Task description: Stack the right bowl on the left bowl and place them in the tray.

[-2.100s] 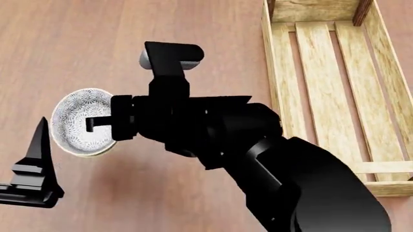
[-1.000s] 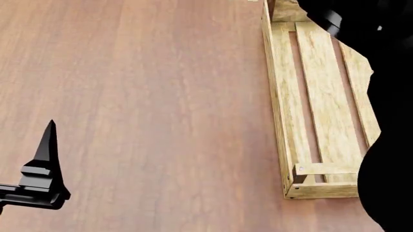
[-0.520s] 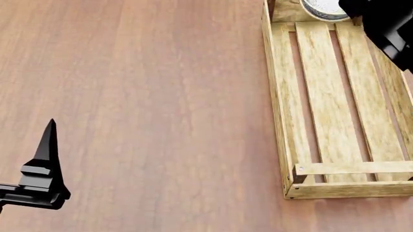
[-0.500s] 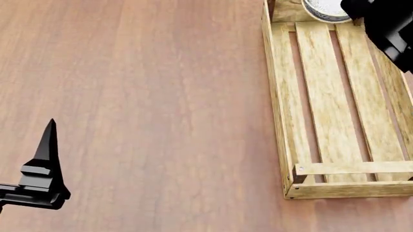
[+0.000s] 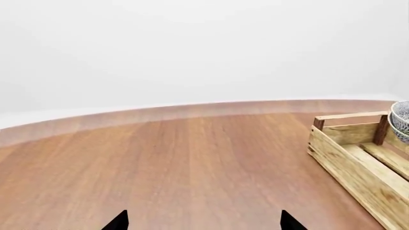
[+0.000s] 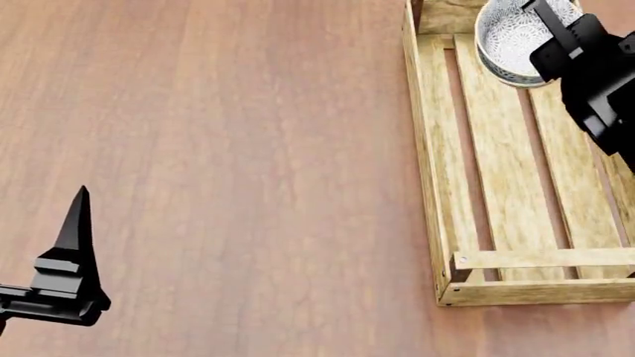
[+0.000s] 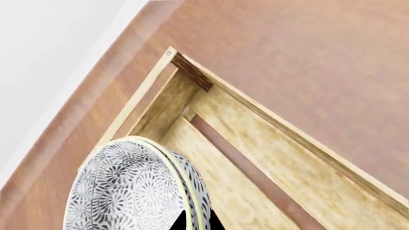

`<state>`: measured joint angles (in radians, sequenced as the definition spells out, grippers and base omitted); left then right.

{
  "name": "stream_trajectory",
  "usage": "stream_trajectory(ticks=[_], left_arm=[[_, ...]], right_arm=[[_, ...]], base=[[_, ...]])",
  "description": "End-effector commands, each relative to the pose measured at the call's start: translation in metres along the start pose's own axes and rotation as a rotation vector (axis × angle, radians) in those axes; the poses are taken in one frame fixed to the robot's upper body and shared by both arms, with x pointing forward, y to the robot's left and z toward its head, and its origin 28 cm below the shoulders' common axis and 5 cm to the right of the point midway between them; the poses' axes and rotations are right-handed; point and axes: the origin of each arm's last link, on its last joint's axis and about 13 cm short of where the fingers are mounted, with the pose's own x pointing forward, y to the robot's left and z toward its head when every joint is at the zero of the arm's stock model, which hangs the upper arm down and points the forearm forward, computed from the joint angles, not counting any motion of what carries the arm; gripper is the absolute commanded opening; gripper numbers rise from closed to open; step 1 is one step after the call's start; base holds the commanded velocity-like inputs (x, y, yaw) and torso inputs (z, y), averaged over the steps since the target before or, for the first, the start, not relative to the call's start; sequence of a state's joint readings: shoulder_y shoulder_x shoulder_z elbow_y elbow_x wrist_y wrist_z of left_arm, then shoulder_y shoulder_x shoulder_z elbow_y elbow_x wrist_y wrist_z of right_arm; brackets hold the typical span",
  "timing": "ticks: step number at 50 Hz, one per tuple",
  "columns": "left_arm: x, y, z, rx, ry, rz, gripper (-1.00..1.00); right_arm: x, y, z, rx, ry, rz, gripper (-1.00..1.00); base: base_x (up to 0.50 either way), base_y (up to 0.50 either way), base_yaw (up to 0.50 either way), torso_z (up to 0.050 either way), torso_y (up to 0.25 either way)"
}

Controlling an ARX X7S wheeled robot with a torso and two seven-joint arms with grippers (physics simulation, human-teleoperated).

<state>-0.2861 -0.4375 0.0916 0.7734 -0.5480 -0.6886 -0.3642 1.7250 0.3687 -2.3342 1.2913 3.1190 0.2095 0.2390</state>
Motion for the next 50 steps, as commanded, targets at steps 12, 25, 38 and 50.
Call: stream_trajectory(ticks=[12,25,38,50], left_arm=[[-0.001,-0.001,-0.003,0.026,-0.002,-0.026,1.0],[-0.002,0.0,-0.002,0.014,-0.008,-0.025,1.0],[-0.003,0.0,-0.004,0.007,-0.013,-0.024,1.0],[-0.005,0.002,-0.003,0.0,-0.015,-0.022,1.0]], right_arm=[[0.004,0.002,-0.009,0.037,0.001,-0.002,-1.0],[0.006,0.0,-0.012,0.033,0.005,-0.015,-1.0],[0.008,-0.005,-0.015,0.057,0.015,-0.1,-1.0],[0.009,-0.008,-0.019,0.04,0.049,-0.161,-1.0]], base=[[0.0,0.0,0.0,0.0,-0.182],[0.0,0.0,0.0,0.0,-0.007],[0.0,0.0,0.0,0.0,0.0],[0.0,0.0,0.0,0.0,0.0]])
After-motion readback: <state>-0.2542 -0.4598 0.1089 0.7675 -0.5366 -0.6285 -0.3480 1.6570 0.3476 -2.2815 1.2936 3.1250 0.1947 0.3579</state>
